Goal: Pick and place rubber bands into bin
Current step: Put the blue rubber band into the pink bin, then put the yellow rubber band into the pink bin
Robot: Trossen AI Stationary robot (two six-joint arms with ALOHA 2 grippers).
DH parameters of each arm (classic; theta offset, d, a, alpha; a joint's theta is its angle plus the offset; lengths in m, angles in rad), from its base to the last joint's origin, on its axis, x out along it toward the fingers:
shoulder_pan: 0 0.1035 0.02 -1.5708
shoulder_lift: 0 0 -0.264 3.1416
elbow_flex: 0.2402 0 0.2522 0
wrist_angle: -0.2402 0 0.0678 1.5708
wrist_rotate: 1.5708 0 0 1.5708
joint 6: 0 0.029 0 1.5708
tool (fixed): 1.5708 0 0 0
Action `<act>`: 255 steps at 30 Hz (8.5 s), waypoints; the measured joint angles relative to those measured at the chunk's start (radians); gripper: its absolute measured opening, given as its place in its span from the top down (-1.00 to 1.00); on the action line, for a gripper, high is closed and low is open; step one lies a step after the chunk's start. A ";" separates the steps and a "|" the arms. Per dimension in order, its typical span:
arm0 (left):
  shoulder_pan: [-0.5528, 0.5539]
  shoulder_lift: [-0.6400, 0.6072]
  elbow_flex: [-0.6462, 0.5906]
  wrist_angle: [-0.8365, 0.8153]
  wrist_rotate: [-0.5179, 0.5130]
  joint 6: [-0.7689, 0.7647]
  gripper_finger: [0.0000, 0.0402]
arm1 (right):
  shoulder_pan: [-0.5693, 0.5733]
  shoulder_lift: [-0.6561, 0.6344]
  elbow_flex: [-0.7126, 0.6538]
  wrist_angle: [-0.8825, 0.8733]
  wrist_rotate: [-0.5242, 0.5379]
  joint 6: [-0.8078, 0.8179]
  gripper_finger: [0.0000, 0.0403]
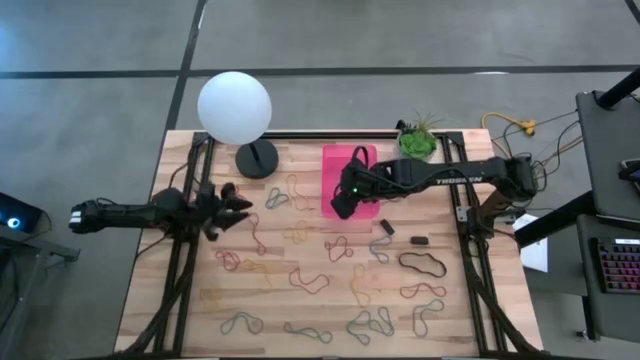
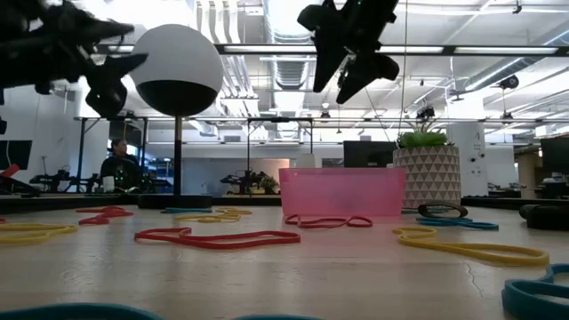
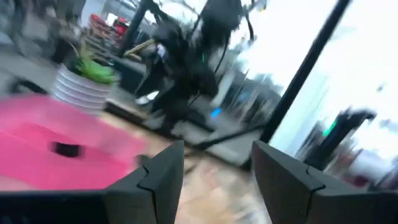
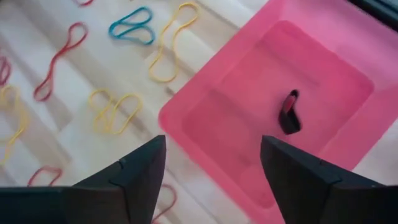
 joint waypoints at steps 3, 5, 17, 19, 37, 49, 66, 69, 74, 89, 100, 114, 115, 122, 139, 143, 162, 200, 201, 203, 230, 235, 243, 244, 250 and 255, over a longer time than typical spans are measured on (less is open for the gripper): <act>0.000 0.000 0.000 0.080 -0.001 -0.081 0.14 | 0.003 0.000 0.000 0.000 -0.002 0.003 -0.20; 0.000 0.003 0.000 0.154 -0.038 -0.058 0.14 | 0.001 0.000 0.000 -0.001 -0.001 0.018 -0.19; -0.001 0.096 0.276 -0.536 -0.256 0.150 0.14 | -0.001 0.000 -0.001 -0.033 -0.088 -0.045 -0.17; -0.003 0.184 0.359 -0.709 -0.233 0.180 0.14 | -0.001 0.000 -0.001 -0.068 -0.100 -0.075 -0.17; -0.005 0.937 0.474 -0.618 -0.266 0.345 0.14 | 0.016 -0.002 -0.007 -0.365 0.027 -0.238 -0.15; 0.079 1.196 0.593 -0.635 -0.281 0.371 0.14 | 0.059 -0.084 -0.073 -0.364 0.070 -0.245 -0.15; 0.245 1.229 0.602 -0.616 -0.124 0.475 0.14 | 0.085 -0.303 -0.355 -0.276 0.069 -0.009 -0.15; 0.245 1.274 0.603 -0.608 -0.134 0.479 0.14 | 0.094 -0.352 -0.397 -0.258 0.069 0.050 -0.15; 0.253 1.337 0.605 -0.600 -0.146 0.474 0.15 | 0.114 -0.418 -0.440 -0.251 0.069 0.131 -0.15; 0.363 1.388 0.603 -0.583 -0.058 0.470 0.96 | 0.131 -0.432 -0.450 -0.202 0.070 0.171 -0.15; 0.348 1.254 0.728 -0.569 0.124 0.316 1.00 | 0.130 -0.432 -0.453 -0.203 0.085 0.134 -0.15; 0.314 1.270 1.162 -0.541 0.119 0.340 1.00 | 0.130 -0.433 -0.458 -0.204 0.131 0.093 -0.15; 0.313 1.303 1.198 -0.540 0.122 0.341 1.00 | 0.130 -0.433 -0.458 -0.205 0.133 0.090 -0.15; 0.301 1.569 1.442 -0.547 0.113 0.344 1.00 | 0.130 -0.432 -0.458 -0.208 0.137 0.093 -0.15; 0.230 1.636 1.533 -1.085 0.066 0.699 0.17 | 0.130 -0.432 -0.462 -0.213 0.159 0.040 -0.15; 0.184 1.602 1.500 -1.277 0.060 0.943 0.15 | 0.130 -0.432 -0.468 -0.212 0.159 0.023 -0.15; 0.325 1.621 1.238 -1.083 -0.112 1.389 0.15 | 0.130 -0.433 -0.515 -0.209 0.124 0.054 -0.15; 0.329 1.758 1.173 -0.992 0.004 1.291 0.98 | 0.130 -0.438 -0.517 -0.238 0.122 0.073 -0.15; 0.329 1.757 1.172 -0.994 0.006 1.271 0.98 | 0.130 -0.438 -0.518 -0.238 0.122 0.073 -0.15; 0.328 1.749 1.173 -0.999 0.011 1.237 0.98 | 0.130 -0.438 -0.518 -0.238 0.124 0.070 -0.15; 0.310 1.699 1.180 -1.020 0.054 1.123 1.00 | 0.134 -0.438 -0.516 -0.208 0.074 -0.002 -0.15; 0.299 1.669 1.187 -1.014 0.068 1.103 0.93 | 0.134 -0.438 -0.516 -0.209 0.076 -0.006 -0.15; 0.281 1.661 1.180 -1.007 0.068 1.011 0.50 | 0.134 -0.438 -0.517 -0.207 0.100 -0.006 -0.15; 0.278 1.661 1.178 -1.009 0.068 1.011 0.44 | 0.134 -0.438 -0.517 -0.207 0.105 -0.006 -0.15; 0.257 1.674 1.174 -1.006 0.077 1.014 0.23 | 0.134 -0.438 -0.517 -0.207 0.113 -0.006 -0.15; 0.255 1.690 1.157 -0.988 0.074 1.016 0.23 | 0.134 -0.438 -0.517 -0.207 0.130 -0.006 -0.15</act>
